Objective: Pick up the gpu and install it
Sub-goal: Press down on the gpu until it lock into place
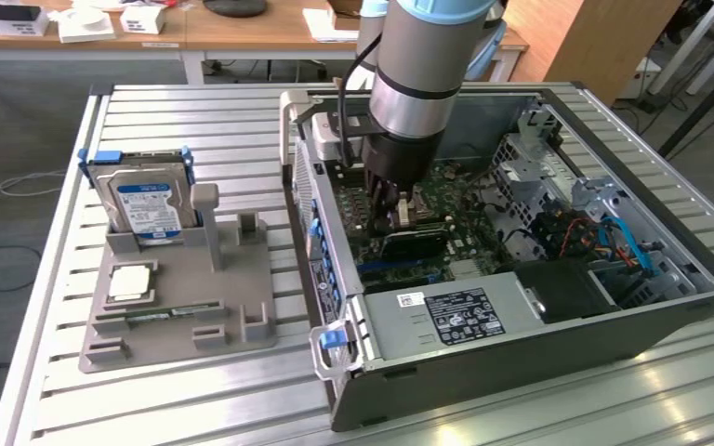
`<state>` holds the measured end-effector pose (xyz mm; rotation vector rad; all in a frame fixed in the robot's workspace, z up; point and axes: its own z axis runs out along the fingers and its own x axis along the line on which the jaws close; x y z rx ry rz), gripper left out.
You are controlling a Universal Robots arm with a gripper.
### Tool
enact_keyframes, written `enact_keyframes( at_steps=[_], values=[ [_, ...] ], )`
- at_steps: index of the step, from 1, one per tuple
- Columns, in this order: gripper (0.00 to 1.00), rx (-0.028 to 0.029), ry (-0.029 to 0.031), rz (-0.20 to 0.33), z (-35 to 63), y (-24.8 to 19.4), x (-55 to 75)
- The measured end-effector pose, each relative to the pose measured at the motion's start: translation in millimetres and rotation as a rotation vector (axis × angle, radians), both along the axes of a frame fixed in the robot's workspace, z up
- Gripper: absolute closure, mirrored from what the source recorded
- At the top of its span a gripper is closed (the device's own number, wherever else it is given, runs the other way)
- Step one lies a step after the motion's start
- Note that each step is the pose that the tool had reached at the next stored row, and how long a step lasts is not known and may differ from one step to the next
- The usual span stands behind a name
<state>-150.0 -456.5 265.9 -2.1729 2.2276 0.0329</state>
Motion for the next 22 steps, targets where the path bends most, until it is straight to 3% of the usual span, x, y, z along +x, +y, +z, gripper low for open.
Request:
enact_keyframes(
  at_steps=[22],
  values=[
    [0.89, -0.0001, 0.0001, 0.000, -0.8, 0.0, 0.0]
  ],
)
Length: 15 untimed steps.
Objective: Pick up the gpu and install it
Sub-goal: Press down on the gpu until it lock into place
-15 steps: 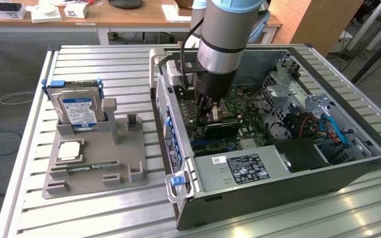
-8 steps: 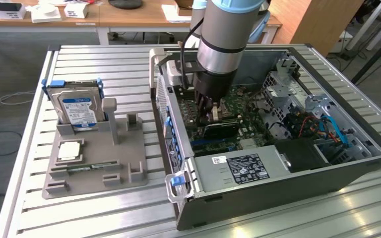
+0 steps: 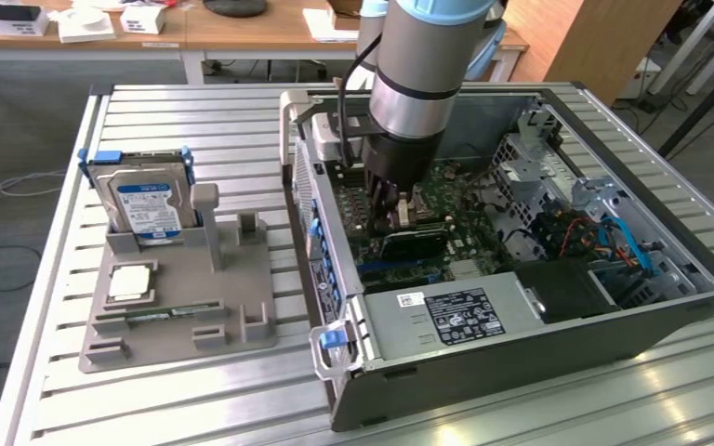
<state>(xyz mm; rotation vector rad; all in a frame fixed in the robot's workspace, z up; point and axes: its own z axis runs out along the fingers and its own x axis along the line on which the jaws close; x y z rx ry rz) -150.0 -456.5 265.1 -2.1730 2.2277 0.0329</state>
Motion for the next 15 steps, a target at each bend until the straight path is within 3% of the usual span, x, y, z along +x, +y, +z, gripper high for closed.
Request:
enact_keyframes(
  at_steps=[15],
  values=[
    [0.89, -0.0001, 0.0000, 0.000, -1.1, 0.0, 0.0]
  ],
)
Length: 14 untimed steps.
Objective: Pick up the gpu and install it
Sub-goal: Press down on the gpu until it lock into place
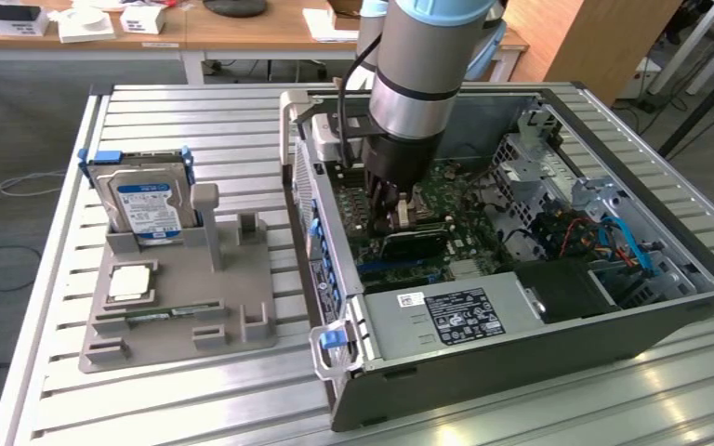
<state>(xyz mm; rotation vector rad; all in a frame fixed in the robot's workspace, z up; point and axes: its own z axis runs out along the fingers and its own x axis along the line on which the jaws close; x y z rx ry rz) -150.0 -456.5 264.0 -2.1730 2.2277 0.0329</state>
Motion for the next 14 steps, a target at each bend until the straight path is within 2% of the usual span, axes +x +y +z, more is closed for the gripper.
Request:
enact_keyframes(
  at_steps=[9, 14],
  values=[
    [0.89, 0.0013, -0.0011, 0.000, -1.6, 0.1, 0.1],
    [0.89, 0.0002, -0.0002, 0.000, -1.1, 0.0, 0.0]
  ],
)
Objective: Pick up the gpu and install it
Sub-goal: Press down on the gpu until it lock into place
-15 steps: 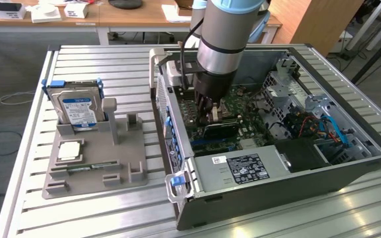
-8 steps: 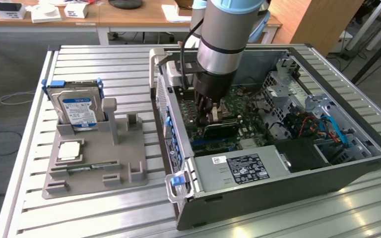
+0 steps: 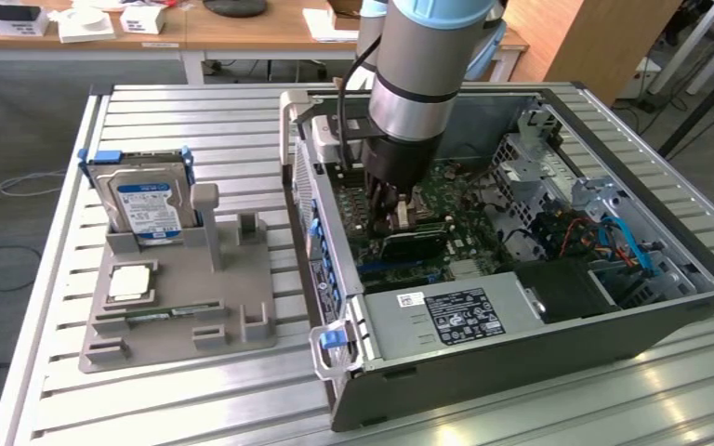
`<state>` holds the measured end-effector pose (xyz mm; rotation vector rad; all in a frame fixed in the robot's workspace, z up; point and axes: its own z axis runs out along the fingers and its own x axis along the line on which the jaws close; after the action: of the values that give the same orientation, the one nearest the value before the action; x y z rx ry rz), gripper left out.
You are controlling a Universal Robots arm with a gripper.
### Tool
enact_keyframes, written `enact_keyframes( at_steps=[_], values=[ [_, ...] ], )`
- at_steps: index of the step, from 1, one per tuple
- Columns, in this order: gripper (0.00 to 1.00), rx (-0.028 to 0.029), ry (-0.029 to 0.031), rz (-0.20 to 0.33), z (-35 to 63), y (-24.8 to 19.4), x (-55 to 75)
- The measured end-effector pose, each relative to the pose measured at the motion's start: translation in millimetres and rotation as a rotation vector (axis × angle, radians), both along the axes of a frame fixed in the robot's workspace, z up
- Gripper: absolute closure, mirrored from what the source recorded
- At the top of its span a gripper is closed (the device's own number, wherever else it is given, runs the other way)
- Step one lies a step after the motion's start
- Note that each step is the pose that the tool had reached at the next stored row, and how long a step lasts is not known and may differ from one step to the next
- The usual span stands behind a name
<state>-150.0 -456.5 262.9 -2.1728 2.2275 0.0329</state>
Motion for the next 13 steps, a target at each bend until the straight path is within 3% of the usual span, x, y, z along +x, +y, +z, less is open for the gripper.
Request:
enact_keyframes(
  at_steps=[13],
  values=[
    [0.89, -0.0004, 0.0003, 0.000, -0.8, -0.1, 0.0]
  ],
)
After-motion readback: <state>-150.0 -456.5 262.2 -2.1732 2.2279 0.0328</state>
